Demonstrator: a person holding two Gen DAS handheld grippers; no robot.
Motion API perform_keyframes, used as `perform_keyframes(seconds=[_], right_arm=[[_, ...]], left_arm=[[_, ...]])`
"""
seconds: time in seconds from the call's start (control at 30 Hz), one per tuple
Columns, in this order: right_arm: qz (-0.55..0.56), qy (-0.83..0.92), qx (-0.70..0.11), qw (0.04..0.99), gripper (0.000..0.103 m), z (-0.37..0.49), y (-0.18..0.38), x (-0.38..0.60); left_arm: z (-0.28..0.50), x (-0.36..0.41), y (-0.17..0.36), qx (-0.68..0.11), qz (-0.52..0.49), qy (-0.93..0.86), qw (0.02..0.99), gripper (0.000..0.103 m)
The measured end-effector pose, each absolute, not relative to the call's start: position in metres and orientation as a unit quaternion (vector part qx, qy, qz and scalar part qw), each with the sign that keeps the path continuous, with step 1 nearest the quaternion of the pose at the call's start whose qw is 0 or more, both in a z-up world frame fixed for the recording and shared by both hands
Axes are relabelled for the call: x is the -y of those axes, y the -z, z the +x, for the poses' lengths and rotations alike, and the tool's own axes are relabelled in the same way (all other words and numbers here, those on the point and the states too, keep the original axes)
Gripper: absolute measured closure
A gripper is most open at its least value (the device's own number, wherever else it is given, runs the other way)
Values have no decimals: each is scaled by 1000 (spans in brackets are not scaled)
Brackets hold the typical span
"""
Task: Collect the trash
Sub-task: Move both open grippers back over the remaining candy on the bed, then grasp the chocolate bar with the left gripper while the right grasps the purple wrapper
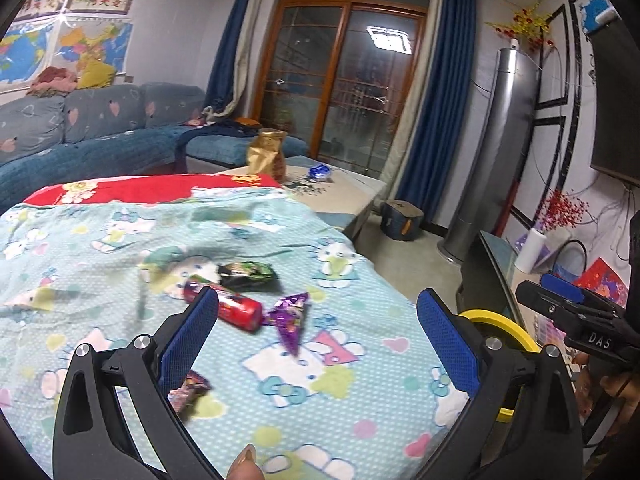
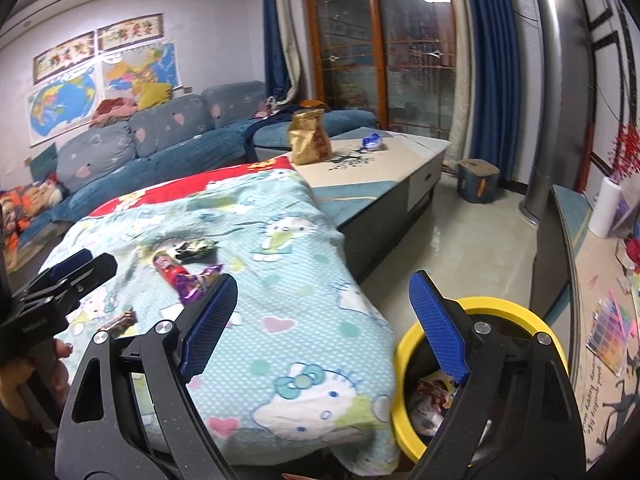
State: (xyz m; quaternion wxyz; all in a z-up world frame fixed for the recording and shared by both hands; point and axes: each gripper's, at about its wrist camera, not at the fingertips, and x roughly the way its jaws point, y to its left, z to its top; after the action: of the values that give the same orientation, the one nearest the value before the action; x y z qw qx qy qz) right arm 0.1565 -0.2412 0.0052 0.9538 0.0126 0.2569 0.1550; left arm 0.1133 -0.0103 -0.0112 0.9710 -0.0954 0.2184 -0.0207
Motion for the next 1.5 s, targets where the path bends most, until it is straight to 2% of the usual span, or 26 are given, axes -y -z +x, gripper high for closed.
perform_keyframes(seconds=[0.5, 0.77, 0.83, 1.0, 1.13, 1.23, 1.3, 1.37, 1.5], right_arm=[[-4, -236, -277, 932, 23, 171, 1, 171], [-14, -267, -315, 911, 27, 193, 27, 126], [-22, -272, -323, 906, 27, 199, 36, 113], [-35, -273, -348, 896, 28, 215, 54, 93], [-43, -274, -369, 887, 34, 229, 69, 79], [-44, -273, -383, 881, 40, 238, 78, 72], [-44, -273, -392, 878, 45, 242, 83, 68], [-41, -271, -401, 874, 52, 246, 88, 66], [-37, -271, -409, 871, 77, 248, 95, 69]], left_arm=[[102, -58, 17, -246, -117, -16, 962, 7], [103, -84, 38, -304, -123, -14, 945, 8], [104, -82, 42, -316, -113, -12, 942, 10], [110, -76, 60, -352, -105, 4, 930, 25], [114, -71, 76, -384, -96, 8, 918, 32], [116, -73, 89, -405, -102, 8, 909, 40], [117, -75, 96, -414, -105, 5, 904, 49], [117, -77, 102, -420, -109, 3, 901, 56], [116, -78, 106, -423, -111, 6, 899, 67]])
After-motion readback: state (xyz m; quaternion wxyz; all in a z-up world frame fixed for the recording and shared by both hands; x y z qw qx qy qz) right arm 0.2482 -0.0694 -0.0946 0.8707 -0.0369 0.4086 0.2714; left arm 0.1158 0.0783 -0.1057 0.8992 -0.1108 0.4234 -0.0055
